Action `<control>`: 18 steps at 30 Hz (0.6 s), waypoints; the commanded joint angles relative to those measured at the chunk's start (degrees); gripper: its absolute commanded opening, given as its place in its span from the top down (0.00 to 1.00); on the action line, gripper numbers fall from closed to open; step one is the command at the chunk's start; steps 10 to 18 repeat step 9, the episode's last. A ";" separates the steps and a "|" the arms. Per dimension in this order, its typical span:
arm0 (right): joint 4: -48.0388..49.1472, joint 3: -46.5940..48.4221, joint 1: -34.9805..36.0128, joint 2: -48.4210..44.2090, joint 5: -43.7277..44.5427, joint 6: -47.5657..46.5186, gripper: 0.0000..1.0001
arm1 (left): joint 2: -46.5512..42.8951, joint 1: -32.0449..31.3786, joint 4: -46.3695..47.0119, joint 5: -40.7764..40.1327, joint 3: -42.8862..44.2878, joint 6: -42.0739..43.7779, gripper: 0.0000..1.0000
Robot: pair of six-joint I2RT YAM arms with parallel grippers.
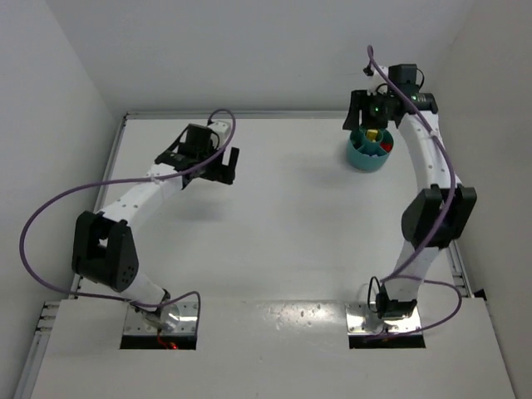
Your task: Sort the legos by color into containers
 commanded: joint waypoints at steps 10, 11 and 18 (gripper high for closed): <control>0.57 -32.64 0.95 -19.19 -10.67 -7.19 0.42 | -11.60 7.82 1.04 1.31 -11.02 4.83 0.00; 0.57 -32.64 0.95 -19.19 -10.67 -7.19 0.42 | -11.60 7.82 1.04 1.31 -11.02 4.83 0.00; 0.57 -32.64 0.95 -19.19 -10.67 -7.19 0.42 | -11.60 7.82 1.04 1.31 -11.02 4.83 0.00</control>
